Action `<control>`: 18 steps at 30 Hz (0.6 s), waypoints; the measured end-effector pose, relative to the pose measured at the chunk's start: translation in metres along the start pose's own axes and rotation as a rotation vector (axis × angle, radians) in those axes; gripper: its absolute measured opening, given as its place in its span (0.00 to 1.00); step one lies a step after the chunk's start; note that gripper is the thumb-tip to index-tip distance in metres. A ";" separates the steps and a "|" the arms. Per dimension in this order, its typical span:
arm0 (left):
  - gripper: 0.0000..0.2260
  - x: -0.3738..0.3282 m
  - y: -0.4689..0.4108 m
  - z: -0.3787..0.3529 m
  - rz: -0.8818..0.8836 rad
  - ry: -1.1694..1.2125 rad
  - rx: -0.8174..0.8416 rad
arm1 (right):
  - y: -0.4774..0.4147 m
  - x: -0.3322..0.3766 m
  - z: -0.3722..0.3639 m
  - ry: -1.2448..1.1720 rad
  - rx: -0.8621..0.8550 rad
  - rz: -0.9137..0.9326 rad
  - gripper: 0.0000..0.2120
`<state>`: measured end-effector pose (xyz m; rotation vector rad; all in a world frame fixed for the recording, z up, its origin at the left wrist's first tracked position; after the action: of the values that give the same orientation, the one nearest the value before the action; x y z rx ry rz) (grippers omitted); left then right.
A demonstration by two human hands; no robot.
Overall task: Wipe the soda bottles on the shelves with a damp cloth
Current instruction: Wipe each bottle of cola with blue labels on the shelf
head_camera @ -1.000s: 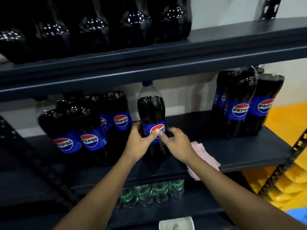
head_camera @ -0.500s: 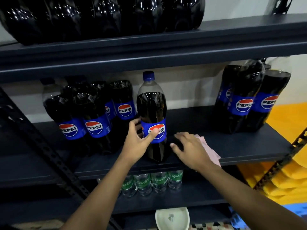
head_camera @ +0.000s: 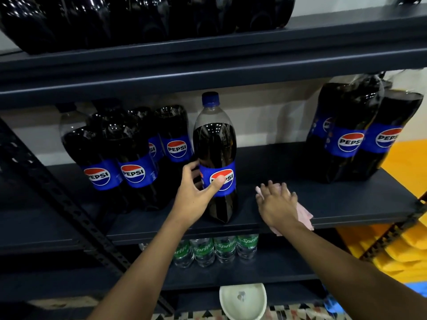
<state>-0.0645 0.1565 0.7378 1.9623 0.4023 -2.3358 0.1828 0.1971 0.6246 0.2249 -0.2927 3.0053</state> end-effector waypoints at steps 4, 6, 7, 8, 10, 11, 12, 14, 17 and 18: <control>0.41 -0.001 -0.001 0.000 -0.001 -0.014 0.018 | 0.006 0.010 0.025 -0.523 -0.035 -0.066 0.23; 0.46 0.000 -0.003 0.000 -0.008 -0.043 0.025 | 0.018 0.037 0.060 -0.949 -0.104 -0.016 0.20; 0.48 0.000 -0.004 0.001 -0.016 -0.064 0.033 | 0.027 0.057 0.078 -1.055 -0.135 0.057 0.18; 0.49 0.000 -0.004 0.000 -0.027 -0.084 0.049 | 0.036 0.076 0.093 -1.094 -0.157 0.132 0.19; 0.49 -0.004 -0.005 -0.002 -0.058 -0.117 0.088 | 0.050 0.107 0.114 -1.107 -0.217 0.232 0.24; 0.48 -0.003 -0.006 -0.002 -0.061 -0.124 0.099 | 0.051 0.116 0.123 -1.112 -0.260 0.258 0.26; 0.47 -0.001 -0.007 -0.003 -0.060 -0.127 0.107 | 0.049 0.121 0.133 -1.092 -0.339 0.298 0.26; 0.44 0.005 -0.009 -0.002 -0.047 -0.142 0.121 | 0.045 0.132 0.164 -0.968 -0.578 0.423 0.25; 0.38 0.006 -0.010 -0.004 -0.026 -0.130 0.139 | 0.030 0.145 0.220 -0.789 -0.859 0.488 0.24; 0.37 0.003 -0.009 -0.004 -0.016 -0.117 0.142 | 0.023 0.149 0.239 -0.776 -0.887 0.460 0.23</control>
<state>-0.0631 0.1663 0.7351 1.8727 0.2521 -2.5381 0.0662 0.1416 0.8753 1.3272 -1.8575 2.6346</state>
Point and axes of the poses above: each hand's wrist, its own y-axis away from the middle knuckle, its own z-axis out of the back of the hand, x = y × z, the point moved 10 cm from there along -y, towards the middle knuckle, and after that the axes turned 12 degrees about -x, right-handed, at the moved point
